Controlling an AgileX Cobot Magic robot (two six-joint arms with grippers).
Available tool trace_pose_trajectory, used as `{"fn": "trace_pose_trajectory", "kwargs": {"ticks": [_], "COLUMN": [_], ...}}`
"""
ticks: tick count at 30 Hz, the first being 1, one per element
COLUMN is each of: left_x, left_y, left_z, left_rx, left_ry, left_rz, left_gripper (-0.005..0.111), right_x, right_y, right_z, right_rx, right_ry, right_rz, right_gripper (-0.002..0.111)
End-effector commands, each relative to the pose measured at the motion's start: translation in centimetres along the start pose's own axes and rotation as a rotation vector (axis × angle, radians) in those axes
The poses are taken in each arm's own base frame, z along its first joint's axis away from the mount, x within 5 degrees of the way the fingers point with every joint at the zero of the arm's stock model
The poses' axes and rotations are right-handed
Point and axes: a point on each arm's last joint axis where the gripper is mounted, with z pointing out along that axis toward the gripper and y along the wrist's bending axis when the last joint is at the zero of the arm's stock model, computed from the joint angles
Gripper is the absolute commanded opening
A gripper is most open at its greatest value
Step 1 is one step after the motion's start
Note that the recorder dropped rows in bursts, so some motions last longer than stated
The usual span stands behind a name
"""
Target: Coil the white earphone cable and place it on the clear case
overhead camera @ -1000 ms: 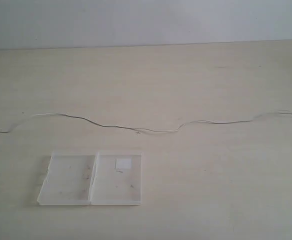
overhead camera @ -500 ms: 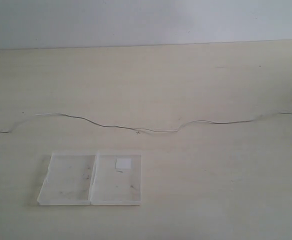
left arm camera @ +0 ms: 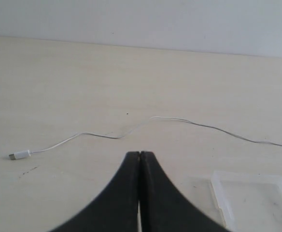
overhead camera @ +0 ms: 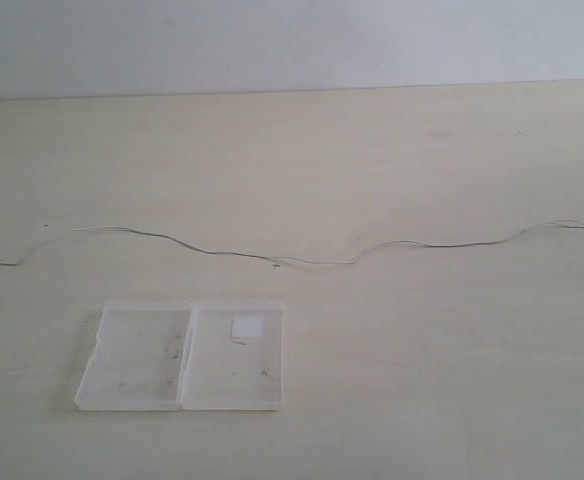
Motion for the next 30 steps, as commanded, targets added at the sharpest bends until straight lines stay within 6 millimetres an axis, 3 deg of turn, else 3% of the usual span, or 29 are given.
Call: {"fn": "trace_pose_trajectory", "kwargs": {"ticks": [1,9,15,17,21,23,27,30], "left_x": [-0.2,-0.2,-0.2,-0.2,-0.2,-0.2,-0.2,-0.2], "left_y": [0.0,0.0,0.0,0.0,0.0,0.0,0.0,0.0], "left_z": [-0.1,-0.1,-0.1,-0.1,-0.1,-0.1,-0.1,-0.1], "left_rx": [0.0,0.0,0.0,0.0,0.0,0.0,0.0,0.0], "left_ry": [-0.021,-0.021,-0.021,-0.021,-0.021,-0.021,-0.021,-0.021], "left_rz": [0.002,0.002,0.002,0.002,0.002,0.002,0.002,0.002], "left_gripper": [0.0,0.0,0.0,0.0,0.0,0.0,0.0,0.0], "right_x": [-0.4,-3.2,-3.5,-3.8,-5.1,-5.6,-6.5,-7.9], "right_y": [0.0,0.2,0.2,0.2,-0.3,-0.6,-0.8,-0.4], "right_z": [0.0,-0.6,-0.7,-0.9,-1.6,-2.1,-2.9,-3.3], "right_rx": [0.0,-0.023,-0.026,-0.053,-0.194,-0.255,-0.307,-0.254], "right_ry": [-0.062,-0.37,-0.406,-0.449,-0.594,-0.662,-0.79,-0.768], "right_rz": [-0.036,-0.019,-0.017,0.123,0.719,0.895,0.919,0.768], "right_gripper": [0.0,0.0,0.0,0.0,0.0,0.0,0.0,0.0]}}
